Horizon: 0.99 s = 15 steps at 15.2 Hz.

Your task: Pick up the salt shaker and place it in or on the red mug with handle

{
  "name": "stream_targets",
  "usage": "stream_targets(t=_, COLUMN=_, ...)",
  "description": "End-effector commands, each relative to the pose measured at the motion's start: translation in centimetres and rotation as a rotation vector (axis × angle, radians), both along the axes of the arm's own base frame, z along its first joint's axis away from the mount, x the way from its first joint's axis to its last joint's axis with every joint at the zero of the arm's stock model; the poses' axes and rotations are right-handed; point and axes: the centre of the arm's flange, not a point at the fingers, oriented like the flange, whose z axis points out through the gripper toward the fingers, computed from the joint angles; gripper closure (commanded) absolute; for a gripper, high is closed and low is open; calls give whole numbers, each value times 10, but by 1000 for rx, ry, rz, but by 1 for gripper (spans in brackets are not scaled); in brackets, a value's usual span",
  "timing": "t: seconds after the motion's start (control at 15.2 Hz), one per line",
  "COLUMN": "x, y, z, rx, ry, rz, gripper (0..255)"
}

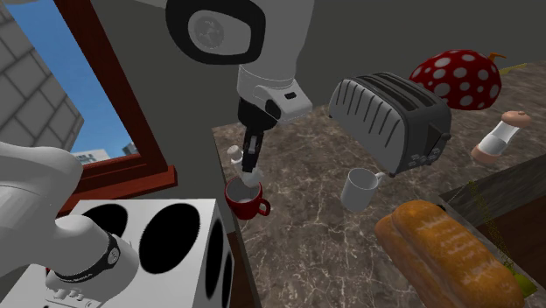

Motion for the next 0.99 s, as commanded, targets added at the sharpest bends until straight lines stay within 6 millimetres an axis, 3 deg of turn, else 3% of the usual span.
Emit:
stream_targets(t=0.0, x=0, y=0, z=-10, rx=0, ry=-1, rz=0, gripper=255)
stream_targets(t=0.46, x=0, y=0, z=-47, rx=0, ry=-1, rz=0, gripper=255)
stream_targets(t=0.92, x=0, y=0, z=-47, rx=0, ry=-1, rz=0, gripper=255)
